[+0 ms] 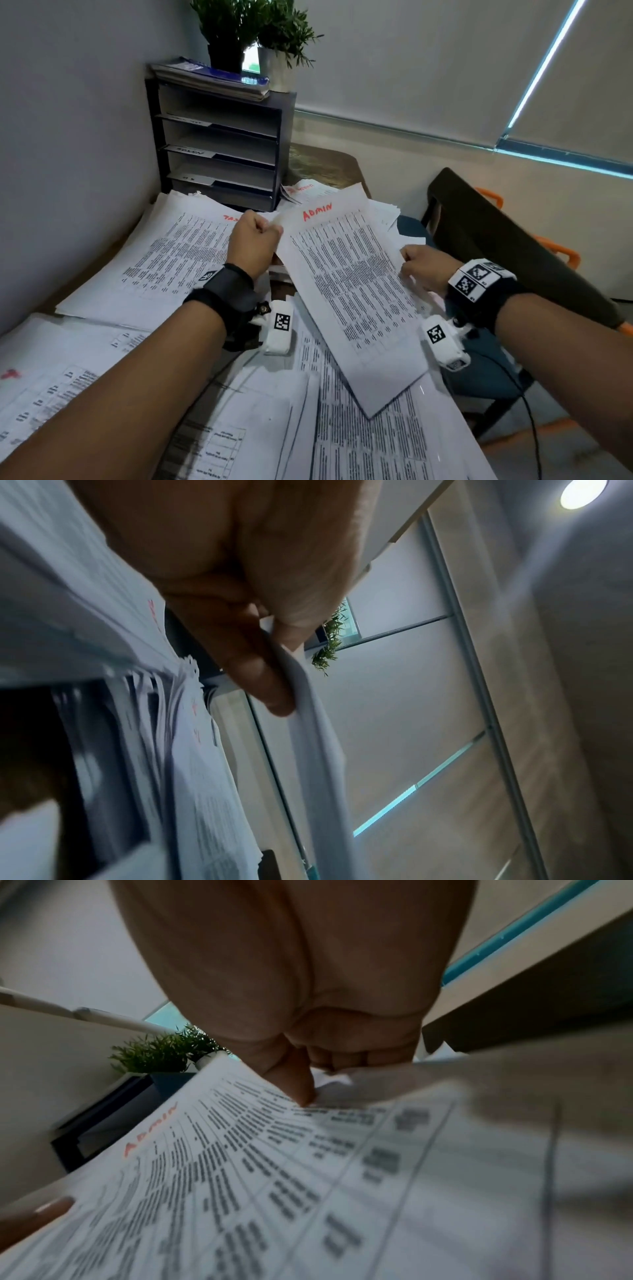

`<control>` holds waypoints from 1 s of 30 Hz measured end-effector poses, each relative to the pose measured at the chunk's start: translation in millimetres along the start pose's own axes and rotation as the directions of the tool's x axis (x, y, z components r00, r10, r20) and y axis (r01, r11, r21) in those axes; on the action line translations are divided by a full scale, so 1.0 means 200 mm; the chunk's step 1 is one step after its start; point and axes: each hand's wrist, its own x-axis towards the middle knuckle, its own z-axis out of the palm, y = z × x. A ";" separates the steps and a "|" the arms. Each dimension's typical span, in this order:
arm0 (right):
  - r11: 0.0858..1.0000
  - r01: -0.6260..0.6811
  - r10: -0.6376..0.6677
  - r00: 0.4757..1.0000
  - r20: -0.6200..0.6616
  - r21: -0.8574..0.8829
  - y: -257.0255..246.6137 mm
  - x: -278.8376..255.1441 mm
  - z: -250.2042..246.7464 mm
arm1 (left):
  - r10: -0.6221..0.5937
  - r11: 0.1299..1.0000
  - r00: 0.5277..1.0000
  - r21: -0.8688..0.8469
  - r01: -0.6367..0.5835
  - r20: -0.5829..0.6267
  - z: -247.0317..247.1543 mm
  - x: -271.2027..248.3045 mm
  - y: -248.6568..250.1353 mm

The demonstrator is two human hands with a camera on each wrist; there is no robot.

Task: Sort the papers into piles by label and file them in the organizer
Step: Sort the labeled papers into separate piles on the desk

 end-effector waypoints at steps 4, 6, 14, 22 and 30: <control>0.980 0.002 -0.028 0.992 -0.126 -0.201 -0.14 0.21 -0.21 | -0.126 0.921 0.987 -0.356 0.155 0.102 0.13 0.02 -0.02; 0.962 -0.029 -0.029 0.978 -0.206 -0.272 -0.20 0.38 -0.29 | -0.193 0.881 0.956 -0.390 0.267 0.220 0.15 0.02 -0.05; 0.888 -0.104 -0.027 0.961 -0.277 -0.448 -0.29 1.01 -0.33 | -0.261 0.856 0.913 -0.363 0.369 0.314 0.16 0.07 -0.17; 0.864 -0.023 -0.156 0.938 -0.310 -0.504 -0.49 1.36 -0.31 | -0.291 0.821 0.900 -0.398 0.409 0.325 0.19 0.09 -0.19; 0.828 0.130 -0.287 0.934 -0.214 -0.545 -0.62 1.28 -0.05 | -0.314 0.819 0.890 -0.380 0.431 0.331 0.18 0.08 -0.20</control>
